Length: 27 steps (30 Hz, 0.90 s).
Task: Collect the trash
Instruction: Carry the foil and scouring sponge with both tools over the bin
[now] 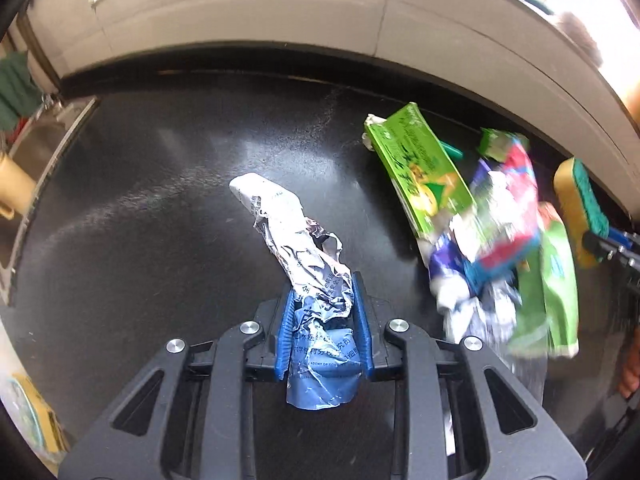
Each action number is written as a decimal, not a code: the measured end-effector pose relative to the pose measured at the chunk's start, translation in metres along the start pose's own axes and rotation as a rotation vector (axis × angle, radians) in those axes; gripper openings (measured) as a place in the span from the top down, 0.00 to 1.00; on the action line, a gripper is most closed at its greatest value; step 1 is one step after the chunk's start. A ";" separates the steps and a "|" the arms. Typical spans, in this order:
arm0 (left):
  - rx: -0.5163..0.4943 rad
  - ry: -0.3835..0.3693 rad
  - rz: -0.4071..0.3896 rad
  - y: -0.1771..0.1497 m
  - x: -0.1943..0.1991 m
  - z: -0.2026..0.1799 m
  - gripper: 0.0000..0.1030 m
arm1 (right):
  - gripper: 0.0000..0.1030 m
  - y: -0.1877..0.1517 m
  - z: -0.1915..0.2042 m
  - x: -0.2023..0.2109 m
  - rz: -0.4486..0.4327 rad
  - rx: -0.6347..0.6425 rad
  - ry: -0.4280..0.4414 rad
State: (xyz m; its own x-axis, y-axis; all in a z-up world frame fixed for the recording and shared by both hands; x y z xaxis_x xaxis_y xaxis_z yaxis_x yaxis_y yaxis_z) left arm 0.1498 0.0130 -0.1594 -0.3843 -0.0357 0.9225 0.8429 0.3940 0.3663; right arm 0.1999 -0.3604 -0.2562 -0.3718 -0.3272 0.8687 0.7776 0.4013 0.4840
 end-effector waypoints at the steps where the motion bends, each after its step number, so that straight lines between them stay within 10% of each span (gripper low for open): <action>1: -0.015 -0.001 -0.002 -0.006 0.008 0.002 0.75 | 0.51 -0.004 0.002 0.009 -0.009 -0.011 -0.009; 15: -0.114 -0.072 -0.052 -0.071 0.078 0.032 0.75 | 0.51 -0.057 0.098 0.103 -0.079 -0.108 -0.017; 27: -0.006 -0.024 -0.145 -0.082 0.116 0.123 0.75 | 0.51 -0.010 0.235 0.087 -0.101 0.116 0.133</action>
State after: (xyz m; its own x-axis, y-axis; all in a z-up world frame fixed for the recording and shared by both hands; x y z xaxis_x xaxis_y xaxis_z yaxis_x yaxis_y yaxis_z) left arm -0.0105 0.0892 -0.0974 -0.5113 -0.0697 0.8566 0.7800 0.3809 0.4966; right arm 0.0405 -0.1914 -0.1608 -0.3689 -0.4775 0.7974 0.6733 0.4542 0.5835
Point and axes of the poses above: each gripper's, at about its wrist camera, not at the fingertips, and x roughly against the way its jaws point, z to its left, y to its top, the point moved 5 cm from there along -x, roughly the way its jaws point, and after that the axes turned 12 degrees about x, right-handed, at the moved point
